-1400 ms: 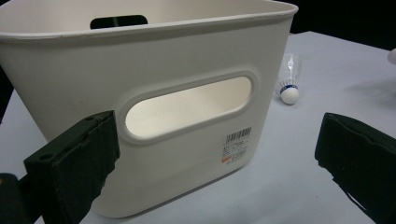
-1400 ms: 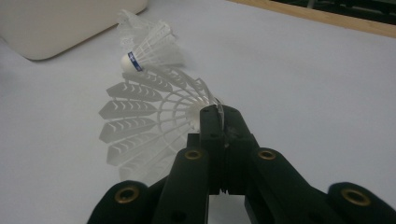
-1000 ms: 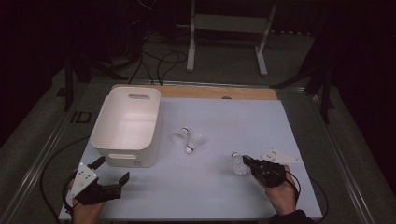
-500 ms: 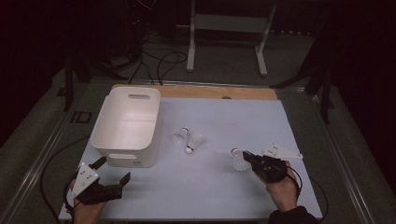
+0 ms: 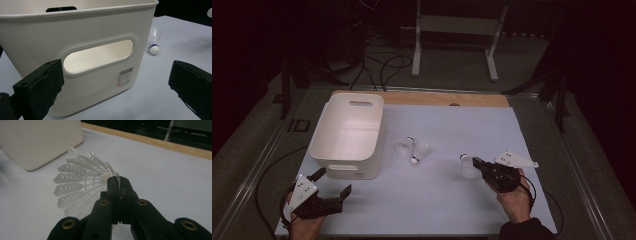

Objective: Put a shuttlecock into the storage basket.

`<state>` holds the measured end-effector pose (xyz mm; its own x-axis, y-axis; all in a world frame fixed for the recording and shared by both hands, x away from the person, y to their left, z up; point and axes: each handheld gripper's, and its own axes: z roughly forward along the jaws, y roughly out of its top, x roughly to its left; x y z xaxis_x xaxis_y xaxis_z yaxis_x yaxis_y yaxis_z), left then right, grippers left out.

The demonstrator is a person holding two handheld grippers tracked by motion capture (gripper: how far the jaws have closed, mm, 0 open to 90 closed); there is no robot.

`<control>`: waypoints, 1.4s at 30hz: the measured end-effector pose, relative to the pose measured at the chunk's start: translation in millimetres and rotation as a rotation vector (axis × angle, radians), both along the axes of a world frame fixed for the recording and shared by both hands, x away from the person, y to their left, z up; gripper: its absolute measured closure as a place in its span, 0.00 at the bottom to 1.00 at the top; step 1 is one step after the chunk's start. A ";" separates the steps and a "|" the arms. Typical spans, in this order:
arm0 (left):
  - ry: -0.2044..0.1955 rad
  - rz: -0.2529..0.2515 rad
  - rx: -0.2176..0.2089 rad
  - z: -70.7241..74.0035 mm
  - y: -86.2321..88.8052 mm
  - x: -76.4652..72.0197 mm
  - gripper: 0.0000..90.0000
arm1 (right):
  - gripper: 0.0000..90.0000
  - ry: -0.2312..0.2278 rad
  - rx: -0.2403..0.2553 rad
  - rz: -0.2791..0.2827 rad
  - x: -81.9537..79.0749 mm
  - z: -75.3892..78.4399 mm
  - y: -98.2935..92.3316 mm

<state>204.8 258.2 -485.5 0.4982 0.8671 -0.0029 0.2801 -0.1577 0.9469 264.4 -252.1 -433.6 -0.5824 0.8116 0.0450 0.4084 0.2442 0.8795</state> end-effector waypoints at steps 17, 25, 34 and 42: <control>0.001 -0.001 -0.001 -0.6 -0.7 0.4 0.01 | 0.99 0.006 0.025 0.014 5.7 9.1 4.2; 0.003 -0.002 0.003 -0.6 -1.0 0.4 0.01 | 0.98 -0.002 0.029 0.026 7.4 13.5 5.8; 0.000 -0.001 0.000 -0.5 -0.7 0.3 0.01 | 0.98 -0.003 0.045 0.030 11.4 18.9 9.1; -0.001 -0.002 -0.001 -0.4 -0.8 0.1 0.01 | 0.96 0.001 0.038 0.034 14.1 21.7 12.1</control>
<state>205.0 257.4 -485.9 0.4998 0.8661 -0.0035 0.2785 -0.1568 0.9476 278.6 -240.0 -412.0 -0.6096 0.7890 0.0758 0.4010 0.2244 0.8882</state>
